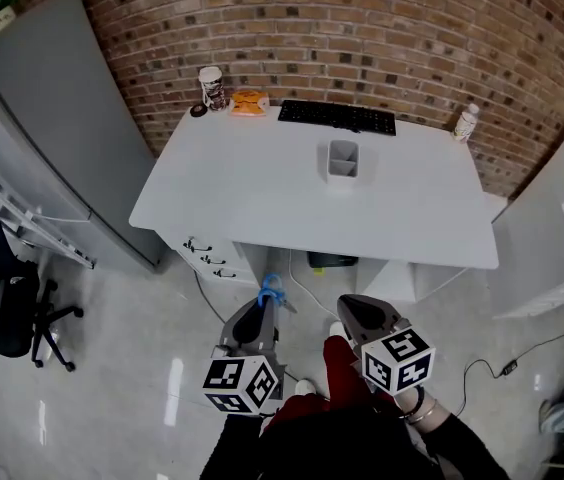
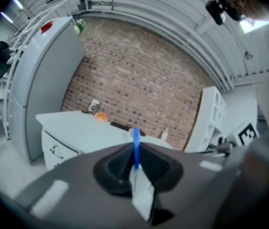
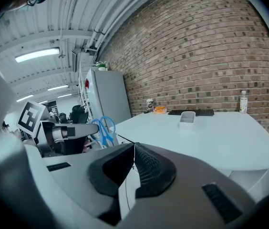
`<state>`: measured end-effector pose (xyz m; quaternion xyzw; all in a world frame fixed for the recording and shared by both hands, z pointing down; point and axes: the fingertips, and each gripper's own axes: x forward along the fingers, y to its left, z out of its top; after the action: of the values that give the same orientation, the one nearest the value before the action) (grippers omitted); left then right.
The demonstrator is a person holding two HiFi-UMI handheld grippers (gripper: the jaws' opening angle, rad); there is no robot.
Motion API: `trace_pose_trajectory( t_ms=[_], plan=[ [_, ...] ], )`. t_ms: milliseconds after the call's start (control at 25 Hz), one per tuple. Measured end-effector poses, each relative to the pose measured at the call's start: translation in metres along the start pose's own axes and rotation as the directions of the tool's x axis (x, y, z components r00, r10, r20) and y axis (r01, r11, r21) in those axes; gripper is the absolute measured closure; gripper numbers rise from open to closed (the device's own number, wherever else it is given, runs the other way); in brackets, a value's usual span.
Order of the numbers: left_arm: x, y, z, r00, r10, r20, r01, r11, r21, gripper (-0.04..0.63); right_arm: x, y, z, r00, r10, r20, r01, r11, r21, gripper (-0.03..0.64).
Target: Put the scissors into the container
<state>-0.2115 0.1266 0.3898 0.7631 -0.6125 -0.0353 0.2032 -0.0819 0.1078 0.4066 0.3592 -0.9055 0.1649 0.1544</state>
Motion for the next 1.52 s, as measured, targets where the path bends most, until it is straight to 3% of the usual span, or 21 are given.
trace_pose_trajectory(
  t_ms=[440,1520],
  plan=[
    [0.047,-0.006,0.003,1.000,-0.013,-0.019,0.013,1.000,0.015,0.568,0.016,-0.039,0.009,1.000,-0.009,0.006,0.008,1.000,0.023,0.607],
    [0.235,-0.024,0.022,0.996,-0.030,-0.085,0.031,0.999,0.019,0.568,0.085,-0.201,0.048,0.999,-0.045,-0.028,0.048,0.995,0.085,0.607]
  ],
)
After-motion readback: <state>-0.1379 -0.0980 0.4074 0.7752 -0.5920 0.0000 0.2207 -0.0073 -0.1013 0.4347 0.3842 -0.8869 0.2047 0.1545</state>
